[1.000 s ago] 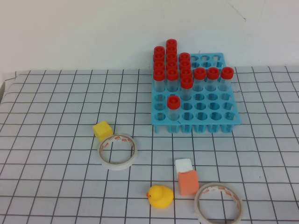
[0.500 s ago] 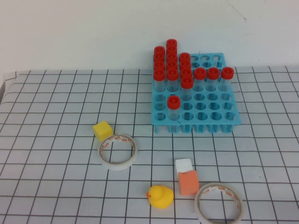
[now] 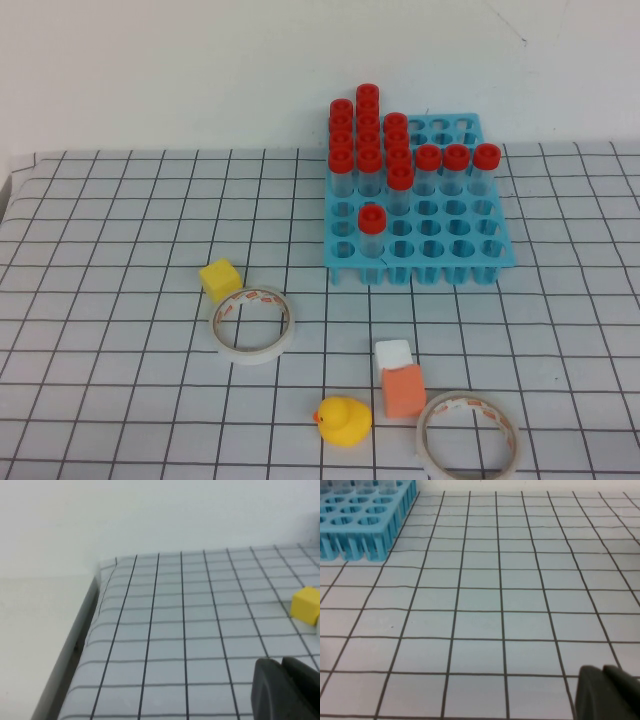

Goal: Place the test tubes

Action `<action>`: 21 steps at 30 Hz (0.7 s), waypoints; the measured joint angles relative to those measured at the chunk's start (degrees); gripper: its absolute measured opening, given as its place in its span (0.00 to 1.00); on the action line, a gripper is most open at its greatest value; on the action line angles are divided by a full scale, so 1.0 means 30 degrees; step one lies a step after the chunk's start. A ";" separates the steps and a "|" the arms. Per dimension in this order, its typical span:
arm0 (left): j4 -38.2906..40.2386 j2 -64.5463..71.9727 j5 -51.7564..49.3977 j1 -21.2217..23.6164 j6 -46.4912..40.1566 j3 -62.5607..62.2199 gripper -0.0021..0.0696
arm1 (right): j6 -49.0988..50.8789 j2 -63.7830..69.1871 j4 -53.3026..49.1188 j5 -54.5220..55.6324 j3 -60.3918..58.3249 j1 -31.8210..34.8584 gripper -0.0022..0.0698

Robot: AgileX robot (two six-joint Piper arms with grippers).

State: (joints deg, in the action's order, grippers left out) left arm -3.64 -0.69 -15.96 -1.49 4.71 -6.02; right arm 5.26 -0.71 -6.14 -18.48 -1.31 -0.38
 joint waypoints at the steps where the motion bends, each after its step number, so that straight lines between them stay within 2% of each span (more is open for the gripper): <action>1: 0.0015 0.0000 0.0001 0.0125 0.0000 0.0191 0.03 | 0.0000 0.0000 0.0000 0.0000 0.0000 0.0000 0.03; 11: 0.0302 -0.0031 0.1475 -0.0405 -0.0685 0.2381 0.03 | 0.0000 0.0000 0.0000 -0.0030 0.0000 0.0000 0.03; 21: 0.0438 -0.0031 -0.0032 -0.0405 -0.2988 0.2381 0.03 | 0.0000 0.0000 0.0000 -0.0030 0.0000 0.0000 0.03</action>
State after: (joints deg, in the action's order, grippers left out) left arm -2.33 -0.78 -16.06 -2.71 -4.26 1.12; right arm 5.26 -0.71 -6.14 -18.57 -1.31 -0.38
